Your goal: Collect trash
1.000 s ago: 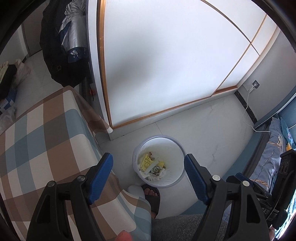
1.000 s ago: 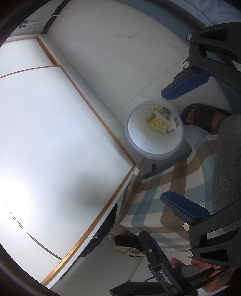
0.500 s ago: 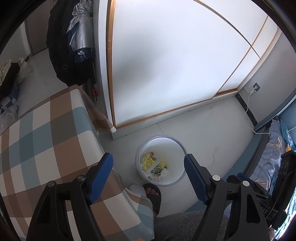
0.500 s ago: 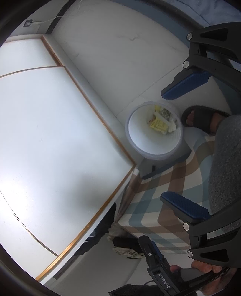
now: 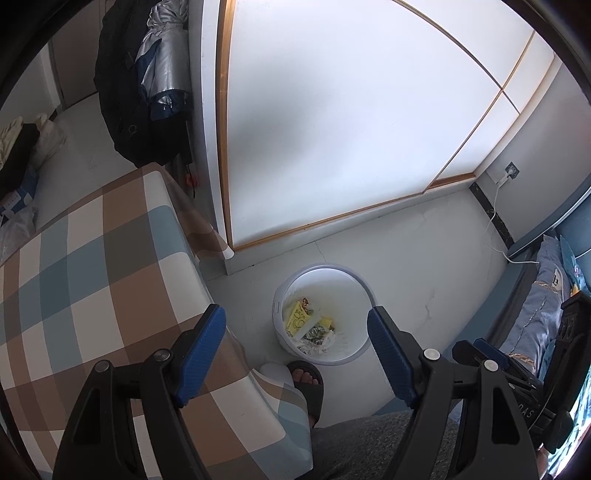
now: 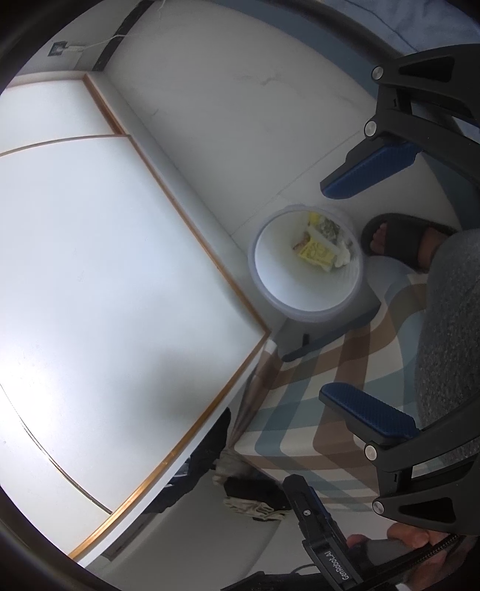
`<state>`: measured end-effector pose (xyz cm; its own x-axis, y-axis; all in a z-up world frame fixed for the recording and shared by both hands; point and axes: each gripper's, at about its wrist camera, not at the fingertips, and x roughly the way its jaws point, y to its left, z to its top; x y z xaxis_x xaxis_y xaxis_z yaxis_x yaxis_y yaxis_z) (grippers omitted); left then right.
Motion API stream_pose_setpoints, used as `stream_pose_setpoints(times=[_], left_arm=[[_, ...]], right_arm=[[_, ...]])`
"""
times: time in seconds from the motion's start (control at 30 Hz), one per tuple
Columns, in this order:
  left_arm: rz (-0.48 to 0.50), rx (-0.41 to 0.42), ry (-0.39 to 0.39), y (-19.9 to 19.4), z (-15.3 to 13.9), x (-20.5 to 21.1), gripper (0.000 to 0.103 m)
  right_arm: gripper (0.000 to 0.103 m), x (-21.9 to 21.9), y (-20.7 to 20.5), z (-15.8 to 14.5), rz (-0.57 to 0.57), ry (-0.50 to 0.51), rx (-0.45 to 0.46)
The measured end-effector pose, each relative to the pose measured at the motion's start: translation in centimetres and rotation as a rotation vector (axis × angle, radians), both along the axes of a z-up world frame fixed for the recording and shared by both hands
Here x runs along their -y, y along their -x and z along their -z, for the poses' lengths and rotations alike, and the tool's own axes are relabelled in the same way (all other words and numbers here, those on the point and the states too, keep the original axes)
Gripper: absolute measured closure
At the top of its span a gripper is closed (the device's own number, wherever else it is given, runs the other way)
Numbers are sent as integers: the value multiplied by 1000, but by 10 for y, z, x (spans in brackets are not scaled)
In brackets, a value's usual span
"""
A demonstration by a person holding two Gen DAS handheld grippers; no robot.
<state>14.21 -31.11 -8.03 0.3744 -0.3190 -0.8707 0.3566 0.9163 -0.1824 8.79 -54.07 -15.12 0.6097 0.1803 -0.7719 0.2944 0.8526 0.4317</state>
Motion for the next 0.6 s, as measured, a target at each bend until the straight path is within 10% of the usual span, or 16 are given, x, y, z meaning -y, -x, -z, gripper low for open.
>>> stream_pose_setpoints(times=[0.6], left_arm=[[-9, -28, 3, -2, 3, -3, 27]], right_arm=[[2, -3, -2, -1, -16, 9, -4]])
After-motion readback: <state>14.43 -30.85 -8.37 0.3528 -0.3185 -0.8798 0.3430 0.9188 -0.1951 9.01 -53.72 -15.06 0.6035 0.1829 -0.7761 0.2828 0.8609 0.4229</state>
